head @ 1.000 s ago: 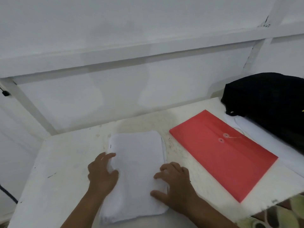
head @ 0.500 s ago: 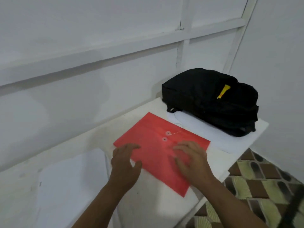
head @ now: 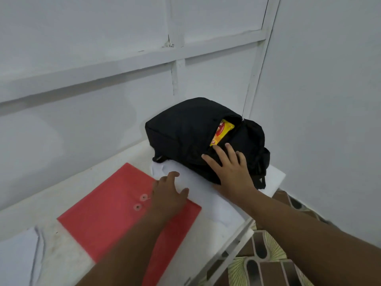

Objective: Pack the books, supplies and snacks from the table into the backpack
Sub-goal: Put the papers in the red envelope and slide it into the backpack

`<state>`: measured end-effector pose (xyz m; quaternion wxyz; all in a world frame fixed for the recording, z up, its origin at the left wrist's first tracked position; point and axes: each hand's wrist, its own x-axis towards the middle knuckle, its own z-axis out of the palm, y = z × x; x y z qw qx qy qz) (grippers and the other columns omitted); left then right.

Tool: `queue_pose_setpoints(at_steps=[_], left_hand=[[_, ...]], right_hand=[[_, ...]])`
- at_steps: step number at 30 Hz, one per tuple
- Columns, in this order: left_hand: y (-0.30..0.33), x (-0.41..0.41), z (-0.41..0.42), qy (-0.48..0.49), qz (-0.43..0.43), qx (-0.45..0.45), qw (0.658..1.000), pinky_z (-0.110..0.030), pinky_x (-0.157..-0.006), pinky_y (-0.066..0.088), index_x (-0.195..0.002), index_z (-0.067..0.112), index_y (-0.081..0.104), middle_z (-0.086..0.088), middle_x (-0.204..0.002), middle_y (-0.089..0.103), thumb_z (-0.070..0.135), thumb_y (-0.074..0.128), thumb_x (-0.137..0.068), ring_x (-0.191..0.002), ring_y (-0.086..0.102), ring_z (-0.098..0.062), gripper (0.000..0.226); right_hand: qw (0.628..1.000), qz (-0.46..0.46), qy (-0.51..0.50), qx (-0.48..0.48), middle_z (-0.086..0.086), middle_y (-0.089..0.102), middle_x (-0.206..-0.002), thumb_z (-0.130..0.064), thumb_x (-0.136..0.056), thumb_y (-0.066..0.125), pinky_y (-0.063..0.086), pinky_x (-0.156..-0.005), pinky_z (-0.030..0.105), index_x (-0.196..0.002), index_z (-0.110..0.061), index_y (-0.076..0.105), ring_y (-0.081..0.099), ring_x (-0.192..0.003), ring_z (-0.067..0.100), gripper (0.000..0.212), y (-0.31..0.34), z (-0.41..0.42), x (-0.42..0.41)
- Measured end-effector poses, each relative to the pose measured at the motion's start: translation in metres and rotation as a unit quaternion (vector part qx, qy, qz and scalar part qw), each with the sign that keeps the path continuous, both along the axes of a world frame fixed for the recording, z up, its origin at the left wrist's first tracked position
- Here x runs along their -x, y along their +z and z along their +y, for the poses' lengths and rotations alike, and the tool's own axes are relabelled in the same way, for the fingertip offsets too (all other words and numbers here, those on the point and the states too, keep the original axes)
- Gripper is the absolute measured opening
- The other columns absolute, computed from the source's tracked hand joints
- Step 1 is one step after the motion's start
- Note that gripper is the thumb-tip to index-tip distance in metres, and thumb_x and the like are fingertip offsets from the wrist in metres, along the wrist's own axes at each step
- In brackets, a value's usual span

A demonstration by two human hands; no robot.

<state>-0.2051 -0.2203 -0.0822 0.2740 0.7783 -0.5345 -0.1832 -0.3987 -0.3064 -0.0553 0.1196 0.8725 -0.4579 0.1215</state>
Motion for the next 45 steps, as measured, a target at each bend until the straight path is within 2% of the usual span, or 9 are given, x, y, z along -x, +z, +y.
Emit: queue_pose_setpoints(at_steps=[6, 10, 17, 23, 26, 29, 33, 41, 45], left_hand=[[-0.005, 0.010, -0.031, 0.045, -0.074, -0.099, 0.991, -0.041, -0.104, 0.034, -0.147, 0.022, 0.031, -0.015, -0.136, 0.047, 0.060, 0.061, -0.085, -0.128, 0.040, -0.036, 0.078], [-0.003, 0.015, -0.042, 0.101, -0.066, -0.119, 0.986, -0.043, -0.102, 0.036, -0.148, 0.020, 0.022, -0.020, -0.132, 0.043, 0.057, 0.069, -0.080, -0.125, 0.039, -0.040, 0.091], [-0.004, 0.036, -0.059, 0.138, -0.021, -0.111, 0.984, -0.044, -0.097, 0.040, -0.150, 0.029, 0.005, -0.017, -0.125, 0.042, 0.040, 0.079, -0.075, -0.117, 0.045, -0.040, 0.106], [-0.006, 0.020, -0.060, 0.212, 0.187, 0.103, 0.954, -0.022, -0.053, 0.037, -0.133, 0.022, 0.039, -0.013, -0.110, 0.047, -0.008, 0.062, -0.075, -0.071, 0.046, -0.012, 0.070], [-0.008, 0.010, -0.059, 0.186, 0.192, 0.080, 0.960, -0.024, -0.051, 0.042, -0.113, 0.021, 0.054, -0.003, -0.079, 0.055, -0.009, 0.060, -0.076, -0.057, 0.055, -0.022, 0.048], [-0.009, 0.004, -0.060, 0.136, 0.174, 0.026, 0.975, -0.015, -0.050, 0.039, -0.096, 0.026, 0.070, 0.000, -0.073, 0.062, -0.001, 0.056, -0.084, -0.048, 0.049, -0.001, 0.033], [-0.006, -0.002, -0.062, 0.117, 0.156, -0.007, 0.981, -0.023, -0.084, 0.046, -0.106, 0.021, 0.077, 0.008, -0.102, 0.068, 0.009, 0.064, -0.085, -0.095, 0.062, -0.007, 0.027], [0.031, -0.046, -0.002, 0.189, 0.314, 0.076, 0.927, -0.043, -0.067, 0.056, -0.110, 0.029, 0.072, -0.001, -0.090, 0.072, 0.017, 0.057, -0.078, -0.072, 0.066, -0.027, 0.037], [0.043, -0.077, 0.044, 0.215, 0.372, 0.072, 0.900, -0.040, -0.085, 0.056, -0.122, 0.027, 0.065, -0.002, -0.115, 0.066, 0.002, 0.069, -0.085, -0.102, 0.066, -0.022, 0.046]], right_hand=[[0.982, 0.005, 0.142, 0.126, 0.013, 0.013, -0.165, -0.033, -0.070, 0.078, 0.018, -0.118, 0.057, -0.147, -0.027, 0.040, 0.008, -0.151, 0.042, 0.086, 0.012, -0.023, -0.007], [0.985, 0.045, 0.144, 0.083, 0.009, 0.047, -0.151, -0.046, -0.074, 0.079, 0.010, -0.118, 0.059, -0.127, -0.022, 0.061, 0.028, -0.147, 0.040, 0.061, 0.025, -0.053, -0.010], [0.980, -0.066, 0.175, 0.070, -0.003, 0.073, -0.114, -0.033, -0.081, 0.076, 0.030, -0.113, 0.059, -0.100, -0.023, 0.071, 0.055, -0.127, 0.034, 0.022, 0.030, -0.075, -0.009], [0.973, -0.153, 0.166, 0.039, -0.008, 0.074, -0.106, -0.030, -0.083, 0.073, 0.023, -0.116, 0.055, -0.096, -0.026, 0.071, 0.055, -0.129, 0.029, 0.015, 0.032, -0.082, -0.009], [0.972, -0.170, 0.163, 0.028, -0.008, 0.074, -0.105, -0.030, -0.083, 0.074, 0.021, -0.118, 0.055, -0.096, -0.026, 0.071, 0.054, -0.130, 0.028, 0.014, 0.033, -0.082, -0.009], [0.970, -0.180, 0.161, 0.022, -0.008, 0.074, -0.105, -0.029, -0.082, 0.076, 0.021, -0.118, 0.056, -0.095, -0.027, 0.071, 0.055, -0.129, 0.028, 0.014, 0.034, -0.081, -0.009], [0.970, -0.186, 0.154, 0.011, -0.009, 0.074, -0.107, -0.029, -0.082, 0.076, 0.021, -0.119, 0.056, -0.094, -0.028, 0.071, 0.054, -0.131, 0.026, 0.014, 0.034, -0.079, -0.010], [0.965, -0.237, 0.111, -0.017, -0.009, 0.072, -0.110, -0.020, -0.069, 0.087, 0.022, -0.116, 0.055, -0.090, -0.028, 0.073, 0.053, -0.131, 0.026, 0.026, 0.027, -0.061, -0.015], [0.971, -0.226, 0.072, -0.031, 0.002, 0.064, -0.127, -0.014, -0.063, 0.082, 0.019, -0.116, 0.062, -0.099, -0.026, 0.069, 0.042, -0.140, 0.036, 0.040, 0.016, -0.027, -0.031]])
